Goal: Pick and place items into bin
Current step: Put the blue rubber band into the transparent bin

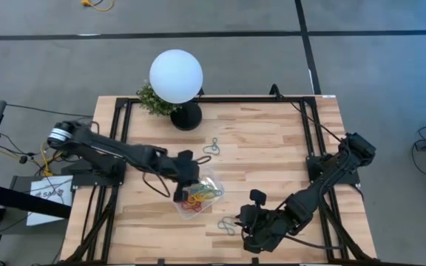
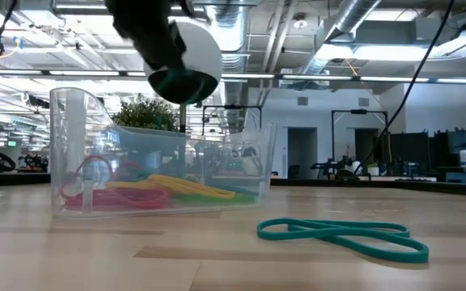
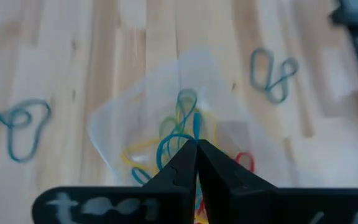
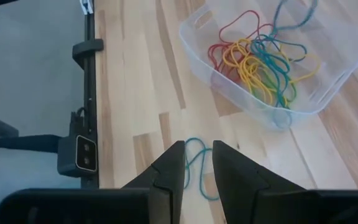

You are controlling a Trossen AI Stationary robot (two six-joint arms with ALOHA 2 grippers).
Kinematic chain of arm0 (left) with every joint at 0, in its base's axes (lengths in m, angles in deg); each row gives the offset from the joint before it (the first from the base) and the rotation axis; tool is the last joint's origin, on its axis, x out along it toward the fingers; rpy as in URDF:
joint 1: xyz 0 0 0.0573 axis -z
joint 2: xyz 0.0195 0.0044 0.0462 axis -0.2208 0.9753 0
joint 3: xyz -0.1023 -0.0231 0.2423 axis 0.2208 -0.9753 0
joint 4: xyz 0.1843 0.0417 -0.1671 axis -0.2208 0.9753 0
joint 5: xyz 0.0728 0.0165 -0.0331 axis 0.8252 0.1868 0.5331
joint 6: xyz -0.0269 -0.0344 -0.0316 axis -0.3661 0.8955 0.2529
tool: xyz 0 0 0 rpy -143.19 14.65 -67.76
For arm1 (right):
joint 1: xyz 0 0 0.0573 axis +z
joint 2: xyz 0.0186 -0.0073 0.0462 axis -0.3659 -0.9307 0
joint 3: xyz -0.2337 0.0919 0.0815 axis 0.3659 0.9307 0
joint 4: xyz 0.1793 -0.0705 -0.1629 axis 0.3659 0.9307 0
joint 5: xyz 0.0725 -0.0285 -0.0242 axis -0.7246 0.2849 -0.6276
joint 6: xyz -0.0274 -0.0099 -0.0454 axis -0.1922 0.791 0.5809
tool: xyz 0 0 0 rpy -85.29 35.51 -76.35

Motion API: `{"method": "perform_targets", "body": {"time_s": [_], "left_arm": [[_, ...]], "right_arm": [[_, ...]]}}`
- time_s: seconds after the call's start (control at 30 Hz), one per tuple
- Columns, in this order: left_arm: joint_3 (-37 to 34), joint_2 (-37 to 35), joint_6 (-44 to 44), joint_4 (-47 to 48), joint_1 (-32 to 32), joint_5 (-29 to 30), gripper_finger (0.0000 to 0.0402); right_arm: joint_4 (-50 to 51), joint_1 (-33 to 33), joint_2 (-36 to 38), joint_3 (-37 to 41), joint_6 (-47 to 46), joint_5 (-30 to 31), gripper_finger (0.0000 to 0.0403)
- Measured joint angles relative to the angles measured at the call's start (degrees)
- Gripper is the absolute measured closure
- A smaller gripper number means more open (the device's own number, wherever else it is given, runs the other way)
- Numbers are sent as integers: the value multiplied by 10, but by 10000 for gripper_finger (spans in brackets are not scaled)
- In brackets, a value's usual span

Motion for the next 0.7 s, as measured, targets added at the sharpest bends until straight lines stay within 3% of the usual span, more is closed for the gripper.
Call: {"method": "perform_targets", "body": {"time_s": [0.33,0.7], "left_arm": [[0,114,10,6,-27,5,388],[6,125,10,33,-37,42,329]], "right_arm": [[0,-4,0,0,4,0,326],[0,-8,-2,0,5,1,326]]}}
